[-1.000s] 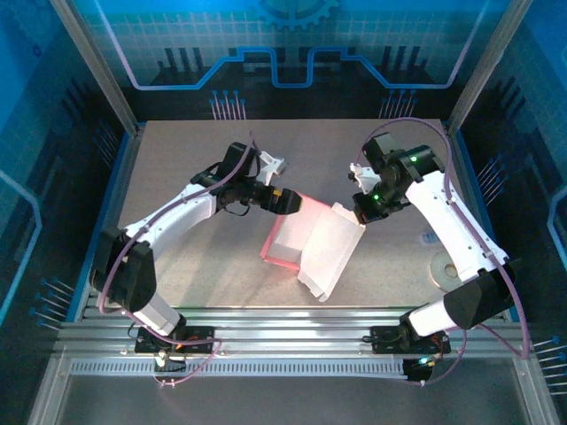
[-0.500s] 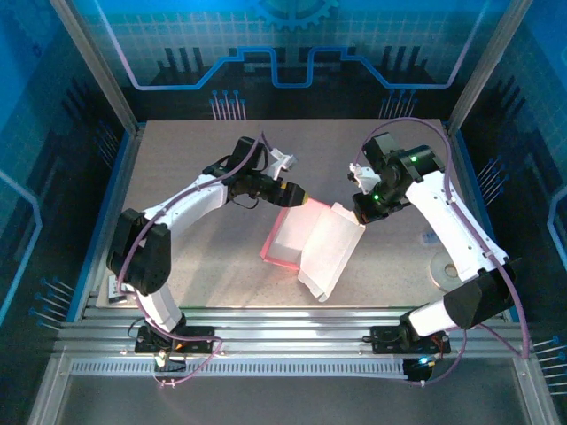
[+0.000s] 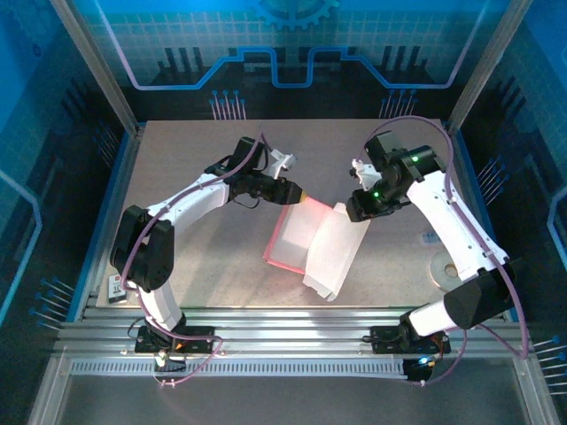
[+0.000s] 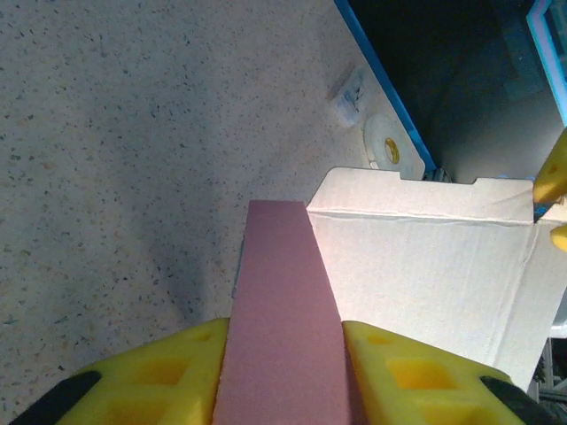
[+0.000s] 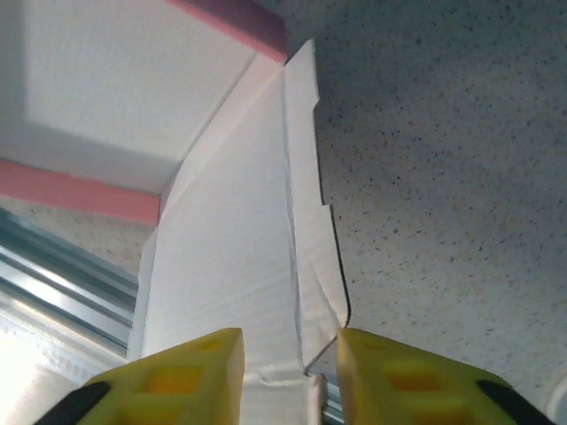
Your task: Fold the paper box
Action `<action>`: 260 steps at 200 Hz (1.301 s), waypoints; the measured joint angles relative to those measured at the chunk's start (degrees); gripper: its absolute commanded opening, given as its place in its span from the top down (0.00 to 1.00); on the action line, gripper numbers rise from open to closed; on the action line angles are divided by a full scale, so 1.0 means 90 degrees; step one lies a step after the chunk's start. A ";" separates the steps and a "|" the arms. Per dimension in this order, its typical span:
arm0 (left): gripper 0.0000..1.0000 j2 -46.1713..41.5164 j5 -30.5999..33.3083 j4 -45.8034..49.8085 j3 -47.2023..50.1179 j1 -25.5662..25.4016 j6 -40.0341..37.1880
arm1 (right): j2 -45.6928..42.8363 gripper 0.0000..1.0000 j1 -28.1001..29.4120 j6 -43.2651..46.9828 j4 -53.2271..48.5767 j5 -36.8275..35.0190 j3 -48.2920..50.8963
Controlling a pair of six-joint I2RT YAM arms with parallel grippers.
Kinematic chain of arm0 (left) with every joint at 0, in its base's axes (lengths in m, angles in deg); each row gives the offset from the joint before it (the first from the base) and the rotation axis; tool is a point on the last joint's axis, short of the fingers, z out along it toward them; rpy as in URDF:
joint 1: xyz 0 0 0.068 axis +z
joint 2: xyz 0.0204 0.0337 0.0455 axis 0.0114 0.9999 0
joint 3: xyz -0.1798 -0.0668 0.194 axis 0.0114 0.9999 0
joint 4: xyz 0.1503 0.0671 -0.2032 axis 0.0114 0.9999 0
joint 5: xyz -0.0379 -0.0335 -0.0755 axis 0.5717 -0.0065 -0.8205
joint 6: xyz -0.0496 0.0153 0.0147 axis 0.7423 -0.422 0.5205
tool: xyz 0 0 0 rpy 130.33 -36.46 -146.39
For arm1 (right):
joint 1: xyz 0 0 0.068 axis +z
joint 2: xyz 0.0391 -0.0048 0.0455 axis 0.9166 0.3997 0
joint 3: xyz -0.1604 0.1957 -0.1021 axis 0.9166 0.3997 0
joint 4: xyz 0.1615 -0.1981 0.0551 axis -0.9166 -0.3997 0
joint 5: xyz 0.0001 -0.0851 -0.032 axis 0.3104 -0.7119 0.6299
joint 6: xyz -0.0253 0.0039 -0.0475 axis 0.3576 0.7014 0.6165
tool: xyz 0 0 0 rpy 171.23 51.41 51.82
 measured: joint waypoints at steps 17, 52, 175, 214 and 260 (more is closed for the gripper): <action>0.70 0.0000 0.0005 -0.0420 0.0187 0.0061 0.0355 | -0.0117 0.41 -0.0075 -0.0080 0.0245 0.0095 0.0000; 0.68 -0.0102 0.0345 -0.1445 0.1083 0.0199 0.1358 | -0.0619 0.34 -0.0253 -0.0236 0.0763 0.0289 0.0114; 0.69 -0.1236 0.3587 -0.6611 0.5214 0.0282 0.5960 | -0.2307 0.31 -0.0529 -0.1161 0.2268 0.0894 0.2382; 0.66 -0.1127 0.4376 -0.7939 0.5991 0.0282 0.6494 | -0.2521 0.33 -0.0571 -0.1321 0.2749 0.1008 0.2892; 0.63 -0.1010 0.4716 -0.8582 0.6329 0.0282 0.6727 | -0.2380 0.33 -0.0573 -0.1304 0.3310 0.1299 0.3354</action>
